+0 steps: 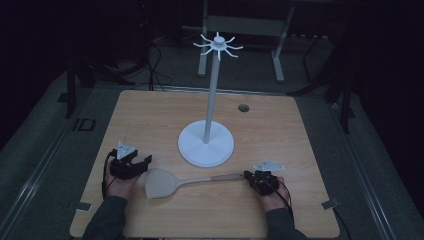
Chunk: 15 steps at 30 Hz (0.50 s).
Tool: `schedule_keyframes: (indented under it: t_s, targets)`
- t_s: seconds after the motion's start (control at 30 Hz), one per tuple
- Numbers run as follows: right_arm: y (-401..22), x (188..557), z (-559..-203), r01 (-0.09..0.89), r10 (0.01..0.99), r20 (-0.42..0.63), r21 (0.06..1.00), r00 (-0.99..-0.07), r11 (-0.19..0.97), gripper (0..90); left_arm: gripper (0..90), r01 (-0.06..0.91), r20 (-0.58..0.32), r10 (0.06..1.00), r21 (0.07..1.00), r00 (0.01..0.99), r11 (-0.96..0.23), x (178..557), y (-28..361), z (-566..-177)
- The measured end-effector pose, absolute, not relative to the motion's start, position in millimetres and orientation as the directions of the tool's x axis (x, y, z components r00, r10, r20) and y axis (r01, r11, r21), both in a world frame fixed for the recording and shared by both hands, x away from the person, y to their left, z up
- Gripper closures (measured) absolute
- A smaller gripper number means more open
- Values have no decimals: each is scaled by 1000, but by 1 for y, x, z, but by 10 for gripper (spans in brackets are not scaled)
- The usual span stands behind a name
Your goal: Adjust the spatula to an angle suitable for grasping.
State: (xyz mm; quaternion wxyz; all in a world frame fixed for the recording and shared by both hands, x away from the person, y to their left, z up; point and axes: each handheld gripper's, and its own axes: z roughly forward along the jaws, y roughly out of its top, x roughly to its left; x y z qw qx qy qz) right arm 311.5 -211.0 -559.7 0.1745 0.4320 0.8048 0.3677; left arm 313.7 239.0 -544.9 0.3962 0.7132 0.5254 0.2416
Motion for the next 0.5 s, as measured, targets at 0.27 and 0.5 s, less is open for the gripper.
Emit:
schedule_keyframes:
  t_s: [0.27, 0.5]
  targets:
    - [-190, 317, -560, 560, 794, 61, 742, -604, 368, 900, 390, 518, -58, 922, 840, 383, -163, 309, 236, -531]
    - [-167, 321, -561, 541, 763, 65, 744, -643, 392, 900, 407, 497, -26, 883, 834, 468, -239, 307, 223, -515]
